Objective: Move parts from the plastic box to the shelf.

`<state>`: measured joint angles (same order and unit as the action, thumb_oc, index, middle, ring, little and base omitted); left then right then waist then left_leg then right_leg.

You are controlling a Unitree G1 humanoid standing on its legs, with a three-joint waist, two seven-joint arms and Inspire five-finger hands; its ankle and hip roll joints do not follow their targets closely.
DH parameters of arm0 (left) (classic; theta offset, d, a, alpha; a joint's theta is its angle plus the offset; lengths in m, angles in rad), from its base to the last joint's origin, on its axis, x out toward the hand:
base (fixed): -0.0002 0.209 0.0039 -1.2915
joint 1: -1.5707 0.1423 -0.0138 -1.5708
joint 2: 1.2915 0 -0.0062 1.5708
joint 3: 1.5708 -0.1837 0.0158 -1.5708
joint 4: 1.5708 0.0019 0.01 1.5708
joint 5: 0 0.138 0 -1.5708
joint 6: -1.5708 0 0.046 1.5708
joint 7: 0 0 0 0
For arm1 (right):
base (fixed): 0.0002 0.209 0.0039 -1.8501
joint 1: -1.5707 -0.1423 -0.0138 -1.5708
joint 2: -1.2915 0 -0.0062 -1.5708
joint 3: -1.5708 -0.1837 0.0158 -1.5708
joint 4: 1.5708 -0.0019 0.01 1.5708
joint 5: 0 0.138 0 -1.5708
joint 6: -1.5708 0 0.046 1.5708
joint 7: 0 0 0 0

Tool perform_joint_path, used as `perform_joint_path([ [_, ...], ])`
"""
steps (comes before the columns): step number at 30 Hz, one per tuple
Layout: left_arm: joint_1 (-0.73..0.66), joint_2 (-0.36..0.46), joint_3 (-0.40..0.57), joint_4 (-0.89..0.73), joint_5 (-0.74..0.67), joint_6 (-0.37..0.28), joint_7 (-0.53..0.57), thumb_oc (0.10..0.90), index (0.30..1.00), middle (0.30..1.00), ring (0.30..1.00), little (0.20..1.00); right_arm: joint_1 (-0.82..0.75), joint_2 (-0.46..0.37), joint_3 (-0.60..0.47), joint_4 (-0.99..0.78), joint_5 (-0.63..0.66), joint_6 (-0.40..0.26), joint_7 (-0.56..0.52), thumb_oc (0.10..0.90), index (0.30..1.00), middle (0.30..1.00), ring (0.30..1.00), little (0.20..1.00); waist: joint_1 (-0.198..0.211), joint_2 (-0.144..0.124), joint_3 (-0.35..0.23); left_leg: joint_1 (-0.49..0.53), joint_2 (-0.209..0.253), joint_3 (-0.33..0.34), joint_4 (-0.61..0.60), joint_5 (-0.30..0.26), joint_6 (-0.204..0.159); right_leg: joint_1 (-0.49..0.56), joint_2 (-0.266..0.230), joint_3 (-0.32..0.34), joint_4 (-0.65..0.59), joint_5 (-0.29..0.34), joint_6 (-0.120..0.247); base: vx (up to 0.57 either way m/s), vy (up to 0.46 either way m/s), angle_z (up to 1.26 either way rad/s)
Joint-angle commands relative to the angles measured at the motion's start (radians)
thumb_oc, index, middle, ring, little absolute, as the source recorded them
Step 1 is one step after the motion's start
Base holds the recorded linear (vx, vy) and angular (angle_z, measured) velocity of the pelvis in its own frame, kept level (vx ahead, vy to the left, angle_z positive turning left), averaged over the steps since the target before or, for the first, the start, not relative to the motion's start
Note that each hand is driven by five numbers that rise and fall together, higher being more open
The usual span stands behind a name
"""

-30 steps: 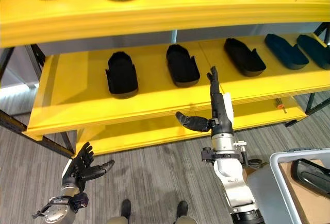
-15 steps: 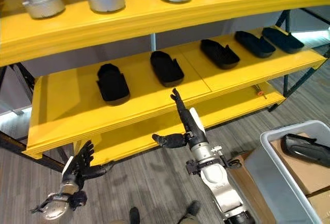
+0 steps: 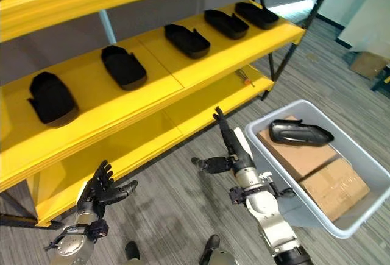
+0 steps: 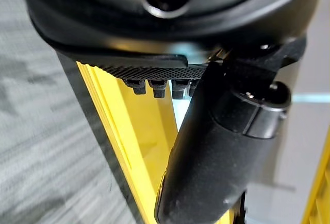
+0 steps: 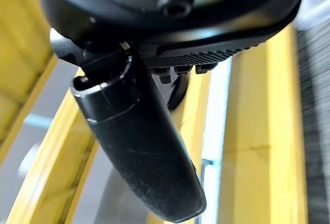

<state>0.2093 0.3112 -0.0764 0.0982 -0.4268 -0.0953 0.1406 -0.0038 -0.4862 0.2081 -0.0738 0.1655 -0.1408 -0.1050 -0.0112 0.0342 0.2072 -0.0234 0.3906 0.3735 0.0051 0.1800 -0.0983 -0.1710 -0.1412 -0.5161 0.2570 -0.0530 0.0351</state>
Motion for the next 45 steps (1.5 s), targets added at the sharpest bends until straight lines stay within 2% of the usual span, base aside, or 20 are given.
perform_joint_path([
  [1,-0.068,0.051,0.006,-0.097,-0.01,-0.106,-0.021,0.9,1.0,1.0,1.0,1.0,-0.028,0.016,-0.095,-0.191,0.066,-0.144,-0.027,0.9,1.0,1.0,1.0,1.0,-0.027,-0.041,0.013,0.023,0.085,0.009,0.181,0.04,-0.103,0.152,-0.006,0.012,-0.193,0.018,0.043,0.09,-0.276,0.05],
  [2,-0.073,0.051,-0.008,-0.092,-0.008,-0.103,-0.031,0.9,1.0,1.0,1.0,1.0,0.003,0.007,-0.12,-0.195,0.048,-0.143,-0.026,0.9,1.0,1.0,1.0,1.0,-0.042,-0.048,0.015,0.015,0.09,0.045,0.213,0.035,-0.102,0.162,0.003,0.007,-0.199,0.006,0.029,0.13,-0.314,0.1],
  [4,-0.074,0.058,-0.02,-0.097,-0.009,-0.105,-0.045,0.9,1.0,1.0,1.0,1.0,0.037,-0.009,-0.148,-0.195,0.017,-0.14,-0.024,0.9,1.0,1.0,1.0,1.0,-0.027,-0.058,0.02,-0.016,0.031,-0.01,0.2,0.016,-0.083,0.168,0.019,0.031,-0.219,0.001,0.026,0.1,-0.113,-0.09],
  [6,-0.067,0.06,-0.027,-0.106,-0.003,-0.108,-0.045,0.9,1.0,1.0,1.0,1.0,0.024,-0.003,-0.143,-0.168,0.012,-0.148,-0.023,0.9,1.0,1.0,1.0,1.0,0.017,-0.094,0.018,-0.092,-0.125,-0.199,0.131,-0.092,-0.018,0.166,0.024,0.089,-0.246,0.007,0.036,0.11,-0.044,-0.56],
  [7,-0.054,0.066,-0.022,-0.115,-0.003,-0.112,-0.049,0.9,1.0,1.0,1.0,1.0,0.018,-0.003,-0.138,-0.161,0.023,-0.152,-0.019,0.9,1.0,1.0,1.0,1.0,0.031,-0.112,0.026,-0.129,-0.168,-0.25,0.106,-0.092,0.005,0.162,0.028,0.104,-0.252,0.027,0.032,0.11,-0.055,-0.93],
  [9,-0.039,0.072,-0.026,-0.117,0.012,-0.12,-0.048,0.9,1.0,1.0,1.0,1.0,-0.009,0.006,-0.115,-0.143,0.032,-0.161,-0.008,0.9,1.0,1.0,1.0,1.0,0.067,-0.123,0.039,-0.2,-0.24,-0.374,0.055,-0.049,0.002,0.185,0.055,0.152,-0.279,0.038,0.037,0.13,-0.053,-1.36],
  [12,-0.041,0.075,-0.021,-0.116,0.02,-0.122,-0.044,0.9,1.0,1.0,1.0,1.0,-0.055,0.014,-0.086,-0.118,0.037,-0.167,-0.004,0.9,1.0,1.0,1.0,1.0,0.094,-0.112,0.05,-0.235,-0.306,-0.445,-0.012,-0.014,-0.006,0.207,0.096,0.208,-0.296,0.037,0.039,0.16,0.025,-1.25],
  [17,-0.022,0.071,-0.013,-0.126,0.014,-0.128,-0.062,0.9,1.0,1.0,1.0,1.0,-0.063,0.032,-0.044,-0.094,0.067,-0.146,0.061,0.9,1.0,1.0,1.0,1.0,0.111,-0.114,0.018,-0.157,-0.323,-0.538,-0.011,-0.055,0.012,0.238,0.109,0.336,-0.298,0.02,0.047,0.19,0.16,-1.2],
  [20,-0.018,0.078,-0.02,-0.132,0.004,-0.122,-0.07,0.9,1.0,1.0,1.0,1.0,-0.037,0.045,-0.05,-0.102,0.086,-0.139,0.074,0.9,1.0,1.0,1.0,1.0,0.096,-0.115,0.002,-0.138,-0.326,-0.499,-0.002,-0.072,0.025,0.256,0.09,0.336,-0.292,0.011,0.053,0.19,0.177,-0.88],
  [26,0.002,0.125,-0.019,-0.14,-0.013,-0.117,-0.072,0.9,1.0,1.0,1.0,1.0,-0.028,0.057,-0.033,-0.109,0.073,-0.122,0.087,0.9,1.0,1.0,1.0,1.0,0.079,-0.119,-0.028,-0.088,-0.363,-0.419,0.03,-0.148,0.097,0.254,0.037,0.404,-0.255,0.007,0.088,0.15,0.216,-0.47],
  [31,0.027,0.14,0.003,-0.143,-0.009,-0.113,-0.07,0.9,1.0,1.0,1.0,1.0,-0.023,0.072,-0.026,-0.103,0.057,-0.113,0.095,0.9,1.0,1.0,1.0,1.0,0.081,-0.115,-0.044,-0.068,-0.394,-0.403,0.03,-0.181,0.128,0.235,0.008,0.426,-0.227,0.005,0.114,0.1,0.181,-0.34],
  [32,0.017,0.151,0.011,-0.135,0.004,-0.112,-0.065,0.9,1.0,1.0,1.0,1.0,-0.026,0.079,-0.023,-0.094,0.042,-0.111,0.103,0.9,1.0,1.0,1.0,1.0,0.082,-0.108,-0.039,-0.057,-0.42,-0.414,0.044,-0.204,0.153,0.184,0.001,0.444,-0.113,0.004,0.132,0.09,0.163,-0.27],
  [33,0.017,0.151,0.011,-0.135,0.004,-0.112,-0.065,0.9,1.0,1.0,1.0,1.0,-0.026,0.079,-0.024,-0.095,0.042,-0.111,0.103,0.9,1.0,1.0,1.0,1.0,0.082,-0.109,-0.04,-0.058,-0.42,-0.413,0.044,-0.205,0.153,0.18,0.001,0.445,-0.108,0.002,0.132,0.12,0.234,-0.25],
  [34,0.006,0.159,0.008,-0.125,0.024,-0.109,-0.056,0.9,1.0,1.0,1.0,1.0,-0.012,0.085,-0.022,-0.104,0.035,-0.111,0.109,0.9,1.0,1.0,1.0,1.0,0.072,-0.102,-0.02,-0.045,-0.426,-0.414,0.056,-0.22,0.169,0.107,0.001,0.44,0.035,0.057,0.14,0.05,0.107,-0.09],
  [36,0.004,0.155,0.011,-0.128,0.025,-0.108,-0.055,0.9,1.0,1.0,1.0,1.0,-0.016,0.089,-0.018,-0.102,0.025,-0.108,0.109,0.9,1.0,1.0,1.0,1.0,0.064,-0.092,0.001,-0.011,-0.429,-0.392,0.042,-0.229,0.175,0.034,-0.039,0.391,0.067,0.158,0.147,0.05,0.11,-0.06],
  [37,0.004,0.155,0.011,-0.128,0.025,-0.108,-0.055,0.9,1.0,1.0,1.0,1.0,-0.016,0.089,-0.018,-0.102,0.025,-0.108,0.109,0.9,1.0,1.0,1.0,1.0,0.064,-0.092,0.001,-0.011,-0.429,-0.392,0.042,-0.229,0.175,0.034,-0.039,0.391,0.067,0.158,0.147,0.04,0.055,-0.15],
  [40,0.007,0.147,0.017,-0.137,-0.004,-0.115,-0.059,0.9,1.0,1.0,1.0,1.0,-0.038,0.094,-0.012,-0.104,0.025,-0.109,0.087,0.9,1.0,1.0,1.0,1.0,0.046,-0.065,0.045,0.041,-0.384,-0.367,0.01,-0.241,0.147,-0.032,-0.143,0.308,-0.117,0.27,0.169,0.18,-0.131,-0.08],
  [41,0.007,0.147,0.019,-0.136,0.0,-0.113,-0.06,0.9,1.0,1.0,1.0,1.0,-0.029,0.095,-0.022,-0.109,0.01,-0.106,0.078,0.9,1.0,1.0,1.0,1.0,0.036,-0.07,0.053,0.062,-0.364,-0.381,0.0,-0.251,0.128,-0.019,-0.15,0.308,-0.211,0.294,0.181,0.25,-0.248,-0.01],
  [42,0.007,0.147,0.018,-0.13,0.003,-0.11,-0.062,0.9,1.0,1.0,1.0,1.0,-0.013,0.096,-0.029,-0.114,0.01,-0.104,0.081,0.9,1.0,1.0,1.0,1.0,0.036,-0.084,0.044,0.065,-0.364,-0.388,-0.006,-0.255,0.117,0.009,-0.137,0.309,-0.253,0.261,0.178,0.25,-0.245,-0.09],
  [45,0.013,0.128,0.011,-0.13,0.014,-0.108,-0.075,0.9,1.0,1.0,1.0,1.0,-0.005,0.099,-0.03,-0.104,0.013,-0.104,0.087,0.9,1.0,1.0,1.0,1.0,0.042,-0.107,0.02,0.077,-0.35,-0.396,-0.027,-0.255,0.097,0.062,-0.121,0.26,-0.297,0.257,0.175,0.16,-0.175,0.26],
])
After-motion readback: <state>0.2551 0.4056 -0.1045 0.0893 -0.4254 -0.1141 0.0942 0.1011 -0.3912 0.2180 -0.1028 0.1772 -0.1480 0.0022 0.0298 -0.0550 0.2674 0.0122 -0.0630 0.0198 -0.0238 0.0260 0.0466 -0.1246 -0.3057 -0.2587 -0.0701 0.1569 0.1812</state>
